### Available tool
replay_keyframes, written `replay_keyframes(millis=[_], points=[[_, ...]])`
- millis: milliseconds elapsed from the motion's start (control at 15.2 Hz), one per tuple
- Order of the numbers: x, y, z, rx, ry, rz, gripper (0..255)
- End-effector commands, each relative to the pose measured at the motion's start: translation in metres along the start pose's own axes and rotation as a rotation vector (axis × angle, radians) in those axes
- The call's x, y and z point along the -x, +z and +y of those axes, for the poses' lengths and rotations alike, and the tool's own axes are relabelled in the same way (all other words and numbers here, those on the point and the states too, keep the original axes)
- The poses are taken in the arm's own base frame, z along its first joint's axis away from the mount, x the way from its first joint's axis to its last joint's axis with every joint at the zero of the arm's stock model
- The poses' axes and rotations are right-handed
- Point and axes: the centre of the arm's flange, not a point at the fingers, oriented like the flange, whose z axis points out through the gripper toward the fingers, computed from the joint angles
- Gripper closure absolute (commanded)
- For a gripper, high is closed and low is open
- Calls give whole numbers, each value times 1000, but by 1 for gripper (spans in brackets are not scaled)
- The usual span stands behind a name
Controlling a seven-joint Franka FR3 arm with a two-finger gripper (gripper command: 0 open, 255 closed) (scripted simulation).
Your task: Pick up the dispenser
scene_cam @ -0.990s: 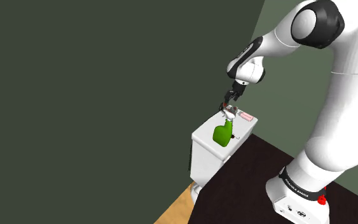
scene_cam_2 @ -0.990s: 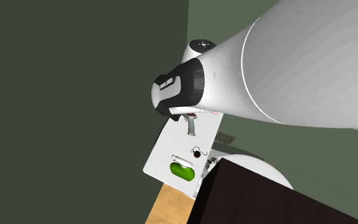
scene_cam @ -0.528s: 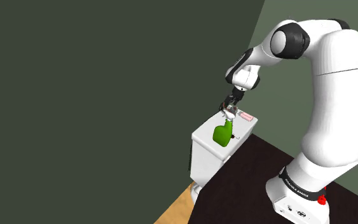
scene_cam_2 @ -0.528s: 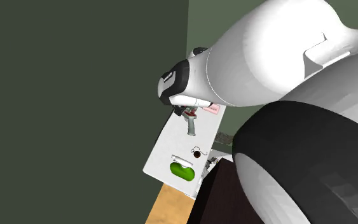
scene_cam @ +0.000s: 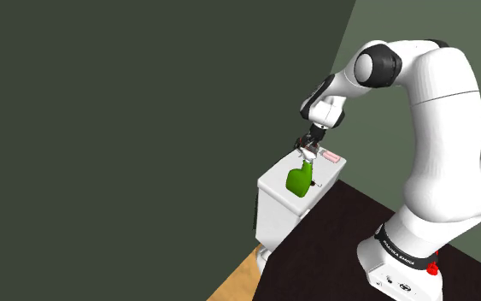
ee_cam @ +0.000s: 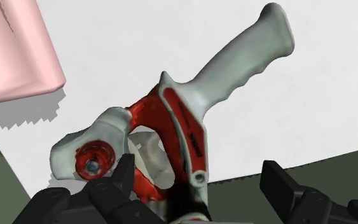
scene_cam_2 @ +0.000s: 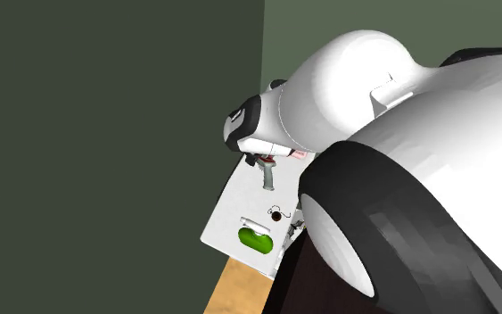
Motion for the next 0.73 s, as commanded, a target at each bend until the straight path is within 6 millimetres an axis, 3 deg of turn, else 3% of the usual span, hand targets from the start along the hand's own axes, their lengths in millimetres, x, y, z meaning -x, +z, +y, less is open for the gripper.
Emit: replay_keyframes(millis=[0, 66, 132, 660], points=[[1, 9, 0, -1, 0, 0, 0], [1, 9, 0, -1, 0, 0, 0], [1, 8, 1, -1, 0, -1, 255], [0, 10, 2, -1, 0, -1, 255]])
